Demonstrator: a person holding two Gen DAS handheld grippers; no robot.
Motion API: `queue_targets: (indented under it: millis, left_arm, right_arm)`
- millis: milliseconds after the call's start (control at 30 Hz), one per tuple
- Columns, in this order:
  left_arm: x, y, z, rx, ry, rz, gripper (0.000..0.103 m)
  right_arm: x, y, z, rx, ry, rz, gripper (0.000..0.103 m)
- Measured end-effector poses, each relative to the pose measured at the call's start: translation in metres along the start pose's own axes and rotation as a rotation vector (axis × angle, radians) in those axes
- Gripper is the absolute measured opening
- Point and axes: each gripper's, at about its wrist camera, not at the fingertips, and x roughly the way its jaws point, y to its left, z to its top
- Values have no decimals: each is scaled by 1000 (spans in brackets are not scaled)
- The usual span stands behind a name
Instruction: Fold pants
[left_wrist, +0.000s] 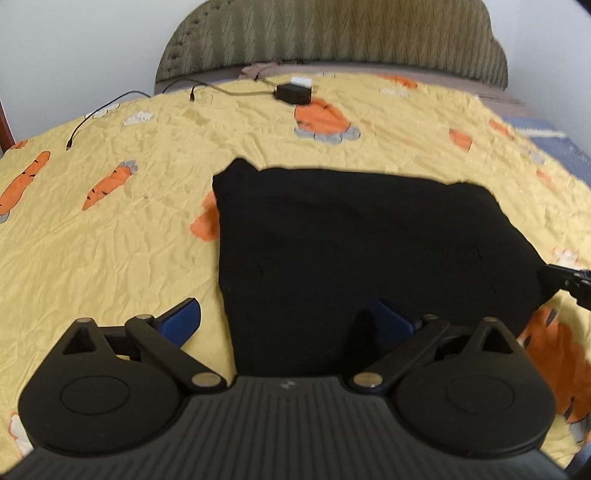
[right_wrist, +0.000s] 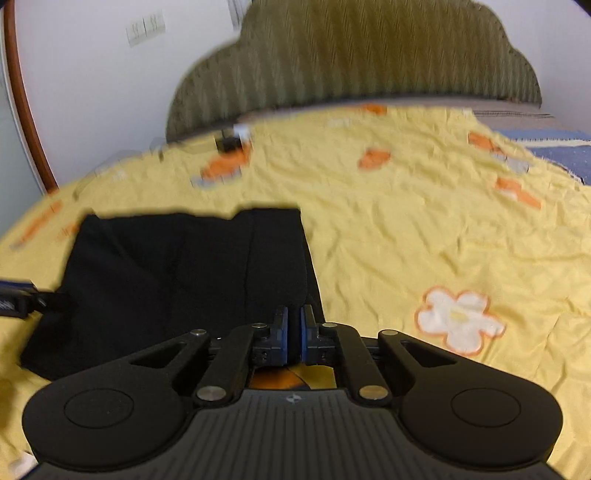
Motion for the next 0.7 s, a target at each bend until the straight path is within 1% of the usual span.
queue_targets:
  millis: [67, 167, 200, 233, 333, 400, 433, 500, 533, 600, 633, 700]
  left_arm:
    - [-3, 1, -2, 10, -9, -3, 100]
    - [-15, 5, 0, 13, -71, 5, 101]
    - [-17, 7, 3, 8, -87, 9, 101]
    - [-17, 10, 7, 3, -97, 7, 102]
    - [-12, 18, 16, -29, -93, -3, 103]
    - [-5, 23, 16, -57, -59, -21, 103]
    - [2, 25, 14, -57, -25, -32, 103]
    - [15, 28, 8, -51, 27, -15, 103]
    - [18, 30, 4, -46, 36, -7, 103]
    - [16, 36, -3, -48, 18, -5, 103]
    - [14, 40, -5, -56, 5, -3, 103]
    - [13, 46, -9, -91, 1, -20, 103]
  right_arm:
    - [-2, 2, 3, 6, -11, -23, 10]
    - [-22, 11, 17, -3, -107, -39, 10]
    - [-23, 17, 25, -24, -118, -17, 10]
    - [-20, 24, 32, -45, -116, 5, 10]
    - [9, 47, 51, -99, -56, 84, 9]
    - [38, 56, 57, -114, -10, 98, 9]
    - [53, 59, 58, -119, 18, 93, 9]
    - [83, 56, 58, -113, 84, 83, 8]
    - [86, 56, 59, -108, 84, 87, 9]
    - [77, 69, 66, -125, 74, 66, 10]
    - [68, 80, 72, -143, 38, 93, 10]
    - [61, 99, 83, -146, 14, 205, 10]
